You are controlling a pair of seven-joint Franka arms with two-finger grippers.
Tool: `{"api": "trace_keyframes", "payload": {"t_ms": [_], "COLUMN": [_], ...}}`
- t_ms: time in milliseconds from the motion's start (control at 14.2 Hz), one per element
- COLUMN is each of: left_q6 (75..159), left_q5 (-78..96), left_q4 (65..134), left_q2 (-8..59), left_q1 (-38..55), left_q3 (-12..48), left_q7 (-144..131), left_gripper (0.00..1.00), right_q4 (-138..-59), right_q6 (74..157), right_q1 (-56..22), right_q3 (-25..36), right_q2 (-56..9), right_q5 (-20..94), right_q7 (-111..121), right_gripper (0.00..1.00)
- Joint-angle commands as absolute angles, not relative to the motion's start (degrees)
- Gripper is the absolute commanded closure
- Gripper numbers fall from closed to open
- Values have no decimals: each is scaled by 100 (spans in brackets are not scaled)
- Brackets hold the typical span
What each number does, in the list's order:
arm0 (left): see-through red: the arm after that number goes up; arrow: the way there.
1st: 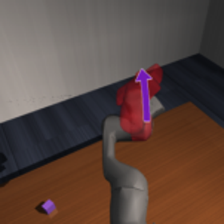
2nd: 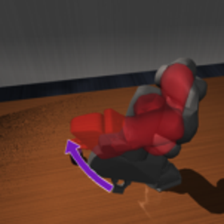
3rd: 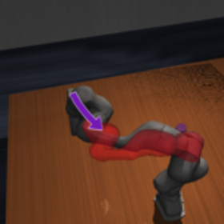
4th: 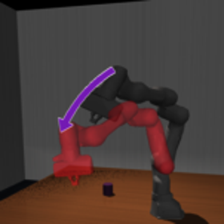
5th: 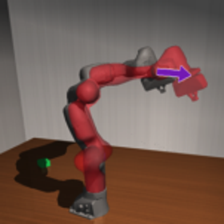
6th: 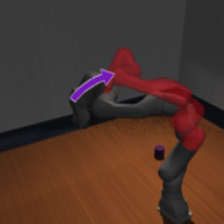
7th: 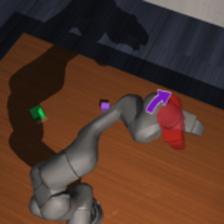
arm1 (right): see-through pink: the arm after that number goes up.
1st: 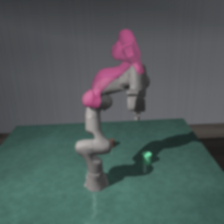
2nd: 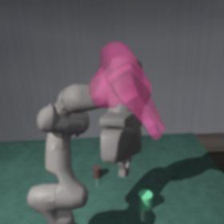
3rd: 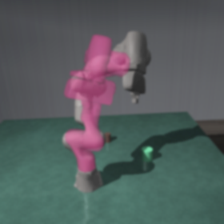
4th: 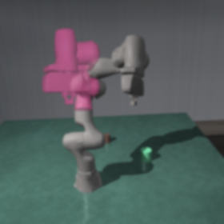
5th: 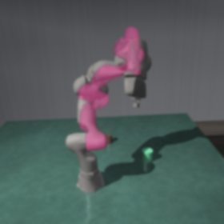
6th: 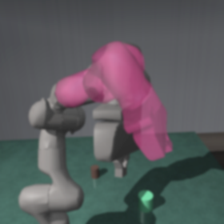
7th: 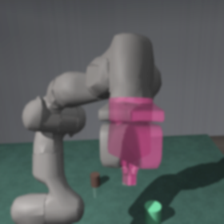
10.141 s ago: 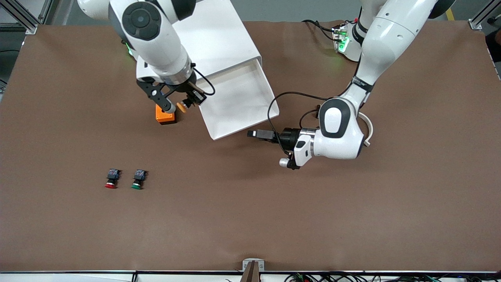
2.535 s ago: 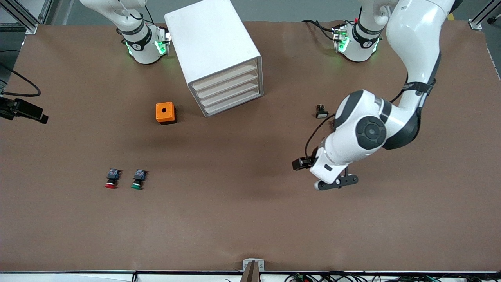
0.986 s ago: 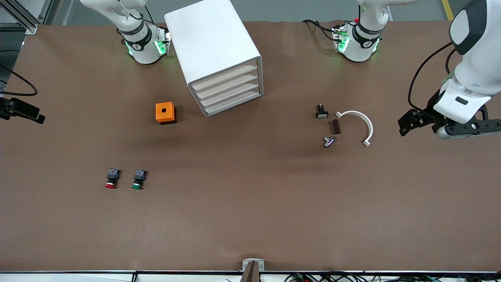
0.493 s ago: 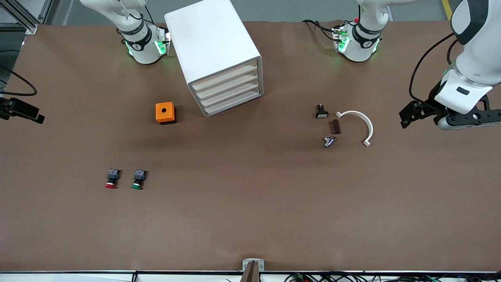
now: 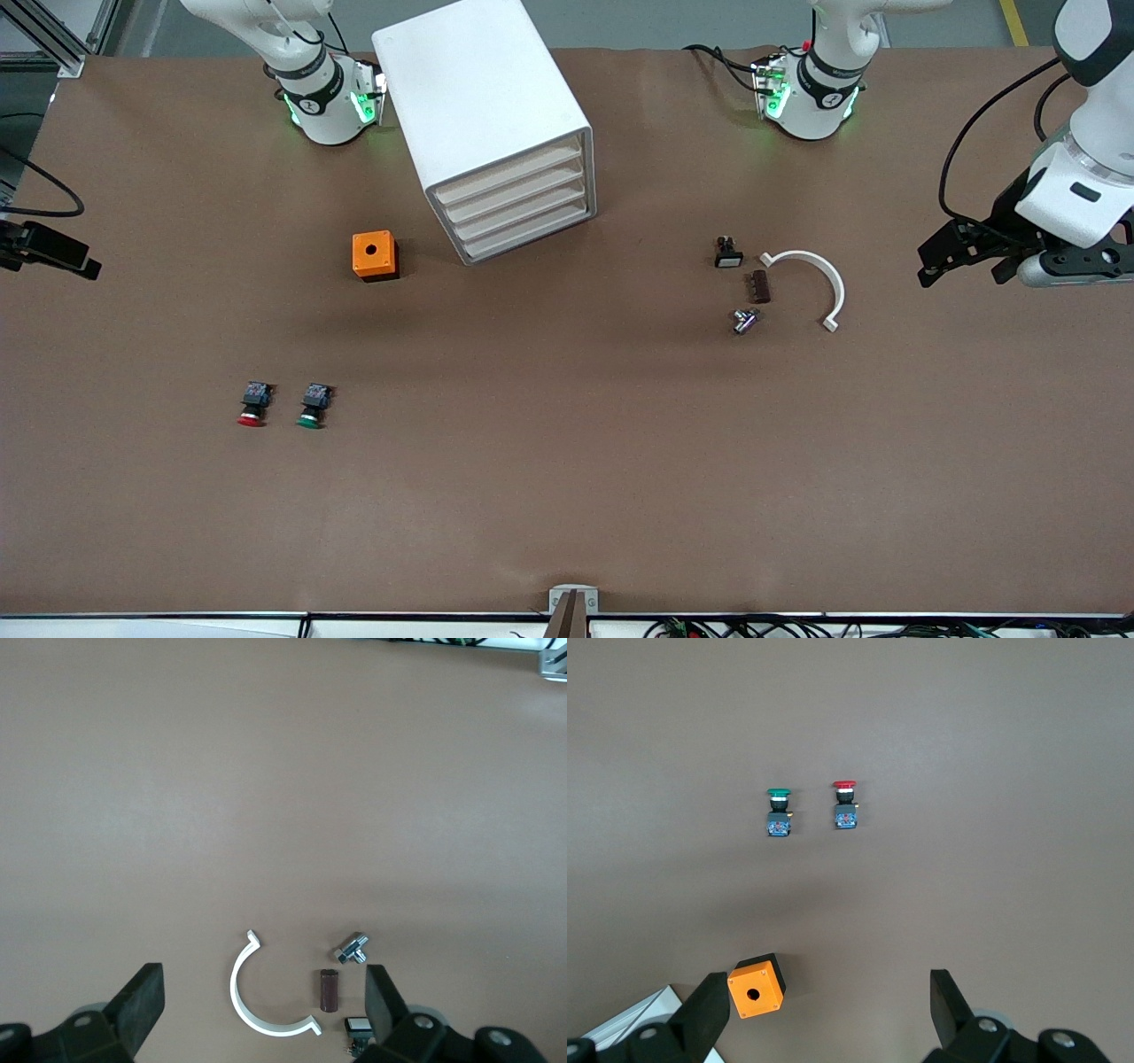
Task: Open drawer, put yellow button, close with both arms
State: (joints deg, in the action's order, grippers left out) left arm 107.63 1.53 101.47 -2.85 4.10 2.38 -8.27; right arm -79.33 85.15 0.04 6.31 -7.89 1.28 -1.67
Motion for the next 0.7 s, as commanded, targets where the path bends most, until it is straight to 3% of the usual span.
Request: {"api": "trace_keyframes", "payload": {"t_ms": [0,634], "left_q6": [10617,10258], "left_q5": [159,9], "left_q4": [9993,9809], "left_q2": [-237,-158], "left_q1": [483,448], "left_q3": [167,255], "left_q7": [-756,-791], "left_gripper": [0,0], "right_q4": [-7910,-7875], "right_q6": [8490,8446], "right_q1": [88,105], "right_q3": [562,589], "right_q2": [-738,-729], "right_q5": [70,26], "right_q7": [-185,-123], "right_gripper": [0,0]}}
